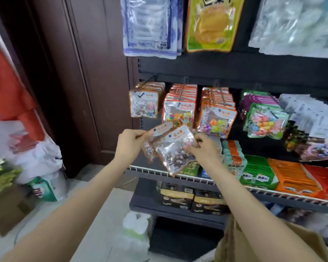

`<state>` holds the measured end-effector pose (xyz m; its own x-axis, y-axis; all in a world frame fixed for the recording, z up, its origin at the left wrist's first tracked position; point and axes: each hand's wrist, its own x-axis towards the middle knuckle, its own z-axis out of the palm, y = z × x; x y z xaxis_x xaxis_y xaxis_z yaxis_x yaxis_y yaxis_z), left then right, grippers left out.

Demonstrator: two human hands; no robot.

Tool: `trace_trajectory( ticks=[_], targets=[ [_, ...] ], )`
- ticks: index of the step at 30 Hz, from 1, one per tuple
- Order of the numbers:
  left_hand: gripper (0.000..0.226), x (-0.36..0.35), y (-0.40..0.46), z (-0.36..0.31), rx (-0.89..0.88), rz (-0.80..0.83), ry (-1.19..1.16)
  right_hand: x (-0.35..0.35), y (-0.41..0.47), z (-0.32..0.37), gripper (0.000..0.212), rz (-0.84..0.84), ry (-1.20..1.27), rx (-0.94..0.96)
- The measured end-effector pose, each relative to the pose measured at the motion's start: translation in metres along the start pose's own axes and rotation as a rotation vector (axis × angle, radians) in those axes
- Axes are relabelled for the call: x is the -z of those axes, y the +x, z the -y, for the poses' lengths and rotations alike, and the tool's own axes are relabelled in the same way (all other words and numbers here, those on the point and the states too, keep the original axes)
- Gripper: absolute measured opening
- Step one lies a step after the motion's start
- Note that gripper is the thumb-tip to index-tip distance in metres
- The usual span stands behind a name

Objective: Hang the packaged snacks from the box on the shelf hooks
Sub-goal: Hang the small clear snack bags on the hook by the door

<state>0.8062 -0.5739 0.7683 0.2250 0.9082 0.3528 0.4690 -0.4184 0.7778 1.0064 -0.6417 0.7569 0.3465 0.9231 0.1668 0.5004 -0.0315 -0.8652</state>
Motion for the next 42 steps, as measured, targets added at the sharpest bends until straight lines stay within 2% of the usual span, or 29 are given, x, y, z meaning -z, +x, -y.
trace_trajectory(
  ticks=[3,5,8,13,18,27,33,39,42],
  targets=[
    [0.028,0.040,0.033,0.025,0.035,-0.081,0.164,-0.040,0.023,0.025,0.049,-0.006,0.155,0.071],
    [0.031,0.062,0.051,0.035,0.053,-0.150,0.244,-0.061,0.036,0.042,0.061,-0.014,0.153,0.152],
    [0.031,0.084,0.074,0.042,0.028,-0.219,0.371,-0.083,0.055,0.059,0.053,-0.052,0.066,0.204],
    [0.025,0.101,0.107,0.049,-0.041,-0.234,0.468,-0.108,0.095,0.078,0.048,-0.094,-0.009,0.200],
    [0.023,0.109,0.125,0.054,-0.060,-0.232,0.465,-0.126,0.125,0.086,0.049,-0.092,-0.020,0.209],
    [0.024,0.112,0.147,0.066,-0.076,-0.218,0.449,-0.143,0.128,0.073,0.050,-0.243,-0.161,0.217],
    [0.023,0.111,0.148,0.068,-0.113,-0.176,0.438,-0.150,0.159,0.070,0.051,-0.273,-0.327,0.164],
    [0.022,0.107,0.148,0.066,-0.146,-0.083,0.425,-0.161,0.180,0.070,0.060,-0.259,-0.563,0.094],
    [0.023,0.103,0.148,0.067,-0.158,0.027,0.377,-0.157,0.174,0.071,0.058,-0.247,-0.456,0.087]
  ],
)
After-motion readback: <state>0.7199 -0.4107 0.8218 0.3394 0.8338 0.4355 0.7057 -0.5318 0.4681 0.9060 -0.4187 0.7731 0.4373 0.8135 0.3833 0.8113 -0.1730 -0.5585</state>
